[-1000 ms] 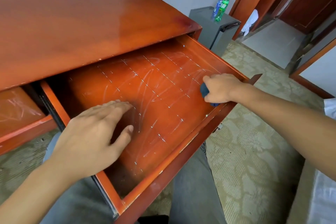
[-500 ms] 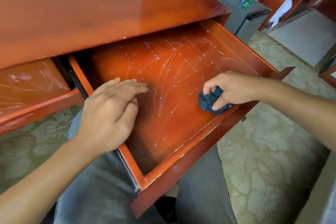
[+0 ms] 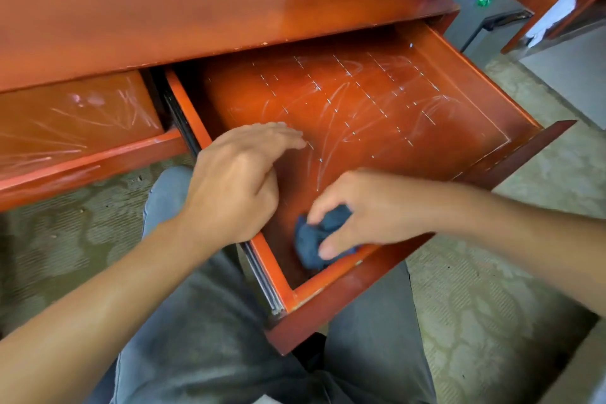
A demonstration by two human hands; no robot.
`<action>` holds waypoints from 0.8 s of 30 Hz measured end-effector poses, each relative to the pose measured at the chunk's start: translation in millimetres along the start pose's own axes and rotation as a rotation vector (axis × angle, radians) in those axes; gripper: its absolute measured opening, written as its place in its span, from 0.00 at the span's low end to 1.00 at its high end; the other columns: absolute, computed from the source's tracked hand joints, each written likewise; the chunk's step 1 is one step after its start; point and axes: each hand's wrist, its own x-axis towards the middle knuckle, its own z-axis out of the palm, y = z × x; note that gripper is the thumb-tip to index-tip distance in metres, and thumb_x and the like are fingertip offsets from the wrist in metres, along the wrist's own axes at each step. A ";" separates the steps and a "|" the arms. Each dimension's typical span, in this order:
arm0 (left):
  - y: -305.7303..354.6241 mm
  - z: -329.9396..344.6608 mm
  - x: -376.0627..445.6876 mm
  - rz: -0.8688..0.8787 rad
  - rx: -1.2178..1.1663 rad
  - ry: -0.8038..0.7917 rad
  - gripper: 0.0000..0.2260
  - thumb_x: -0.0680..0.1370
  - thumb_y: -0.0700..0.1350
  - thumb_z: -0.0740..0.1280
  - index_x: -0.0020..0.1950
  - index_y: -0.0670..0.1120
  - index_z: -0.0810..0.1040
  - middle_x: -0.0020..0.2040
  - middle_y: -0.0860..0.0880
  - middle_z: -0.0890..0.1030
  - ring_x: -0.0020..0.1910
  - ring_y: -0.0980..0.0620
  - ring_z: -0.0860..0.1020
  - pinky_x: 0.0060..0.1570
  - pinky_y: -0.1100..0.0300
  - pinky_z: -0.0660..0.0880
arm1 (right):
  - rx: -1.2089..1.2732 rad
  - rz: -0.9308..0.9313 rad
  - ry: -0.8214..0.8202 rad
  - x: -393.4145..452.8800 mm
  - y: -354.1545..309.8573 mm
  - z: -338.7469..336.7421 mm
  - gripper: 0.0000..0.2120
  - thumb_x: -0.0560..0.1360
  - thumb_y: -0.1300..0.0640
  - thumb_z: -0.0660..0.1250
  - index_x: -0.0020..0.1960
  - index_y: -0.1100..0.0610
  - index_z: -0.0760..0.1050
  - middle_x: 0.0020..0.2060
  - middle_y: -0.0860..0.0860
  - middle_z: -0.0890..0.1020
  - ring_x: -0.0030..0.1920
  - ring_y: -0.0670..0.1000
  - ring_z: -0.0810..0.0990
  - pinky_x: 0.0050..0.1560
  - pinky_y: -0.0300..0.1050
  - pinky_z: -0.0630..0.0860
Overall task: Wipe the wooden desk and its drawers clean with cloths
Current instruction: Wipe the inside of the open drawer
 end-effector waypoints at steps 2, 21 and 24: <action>-2.0 -0.2 -0.5 0.000 0.002 0.008 0.30 0.68 0.36 0.52 0.65 0.43 0.82 0.66 0.48 0.82 0.71 0.50 0.76 0.74 0.49 0.70 | -0.084 0.127 0.042 -8.1 18.9 -16.3 0.13 0.68 0.45 0.80 0.49 0.41 0.81 0.39 0.41 0.84 0.40 0.39 0.80 0.42 0.35 0.76; -33.8 -31.1 -49.8 -0.015 0.157 0.174 0.15 0.85 0.42 0.60 0.65 0.38 0.80 0.67 0.44 0.80 0.74 0.47 0.73 0.79 0.50 0.62 | -0.311 0.239 0.442 18.9 73.0 -58.7 0.09 0.76 0.47 0.72 0.50 0.46 0.73 0.46 0.47 0.80 0.50 0.56 0.79 0.51 0.56 0.77; -35.7 -24.6 -58.7 -0.076 0.154 0.112 0.19 0.86 0.48 0.58 0.72 0.38 0.75 0.74 0.45 0.74 0.79 0.50 0.66 0.79 0.51 0.61 | -0.255 0.175 0.524 0.9 64.9 -58.4 0.11 0.73 0.45 0.74 0.50 0.44 0.75 0.46 0.41 0.80 0.48 0.49 0.80 0.48 0.50 0.77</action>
